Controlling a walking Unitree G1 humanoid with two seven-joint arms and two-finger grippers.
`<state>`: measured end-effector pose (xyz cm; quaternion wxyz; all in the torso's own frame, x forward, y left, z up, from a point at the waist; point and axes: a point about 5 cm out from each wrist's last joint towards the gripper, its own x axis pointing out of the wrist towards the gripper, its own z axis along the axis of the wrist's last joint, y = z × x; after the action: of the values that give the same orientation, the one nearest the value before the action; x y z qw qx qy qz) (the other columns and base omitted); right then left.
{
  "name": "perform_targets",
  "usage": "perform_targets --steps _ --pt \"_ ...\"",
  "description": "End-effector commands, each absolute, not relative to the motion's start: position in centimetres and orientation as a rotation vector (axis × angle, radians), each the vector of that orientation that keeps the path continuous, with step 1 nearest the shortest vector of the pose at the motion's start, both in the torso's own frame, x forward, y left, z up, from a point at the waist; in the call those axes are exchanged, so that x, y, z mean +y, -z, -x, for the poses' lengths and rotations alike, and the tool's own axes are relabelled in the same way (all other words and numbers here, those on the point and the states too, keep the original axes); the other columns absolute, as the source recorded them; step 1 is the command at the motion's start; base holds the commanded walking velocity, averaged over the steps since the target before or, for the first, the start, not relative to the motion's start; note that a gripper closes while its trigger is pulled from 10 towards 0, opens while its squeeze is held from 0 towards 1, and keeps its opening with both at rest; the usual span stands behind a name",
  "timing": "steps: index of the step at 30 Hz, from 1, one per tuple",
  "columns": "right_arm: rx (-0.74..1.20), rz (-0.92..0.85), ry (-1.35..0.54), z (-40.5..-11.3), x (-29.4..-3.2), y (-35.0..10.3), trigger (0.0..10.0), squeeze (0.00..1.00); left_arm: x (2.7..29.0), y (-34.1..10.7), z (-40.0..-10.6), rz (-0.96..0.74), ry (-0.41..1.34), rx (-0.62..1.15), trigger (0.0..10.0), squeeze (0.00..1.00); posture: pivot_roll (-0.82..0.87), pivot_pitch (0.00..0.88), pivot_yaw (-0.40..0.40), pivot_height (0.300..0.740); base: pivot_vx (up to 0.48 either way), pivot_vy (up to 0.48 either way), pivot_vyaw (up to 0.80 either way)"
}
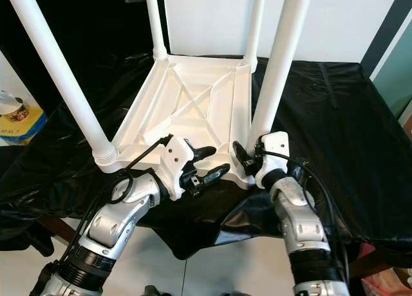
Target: Building children table
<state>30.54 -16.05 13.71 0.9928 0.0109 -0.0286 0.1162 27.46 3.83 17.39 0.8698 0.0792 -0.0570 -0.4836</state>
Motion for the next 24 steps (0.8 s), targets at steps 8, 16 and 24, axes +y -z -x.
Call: perform_targets --steps 8,16,24 --pt "0.053 -0.101 0.181 -28.9 -15.8 -11.2 10.0 0.0 3.7 -17.0 -27.4 -0.156 1.028 -0.105 10.0 0.0 -0.14 0.109 0.003 0.74 0.0 0.0 0.0" --pt "0.025 -0.128 0.133 -28.8 -14.4 -11.9 10.0 0.0 3.5 -17.1 -27.4 -0.149 1.033 -0.108 10.0 0.0 -0.15 0.111 0.008 0.74 0.0 0.0 0.0" --pt "-0.014 -0.134 0.099 -28.5 -13.9 -12.8 10.0 0.0 3.6 -17.1 -27.3 -0.152 1.034 -0.105 10.0 0.0 -0.15 0.117 0.003 0.74 0.0 0.0 0.0"
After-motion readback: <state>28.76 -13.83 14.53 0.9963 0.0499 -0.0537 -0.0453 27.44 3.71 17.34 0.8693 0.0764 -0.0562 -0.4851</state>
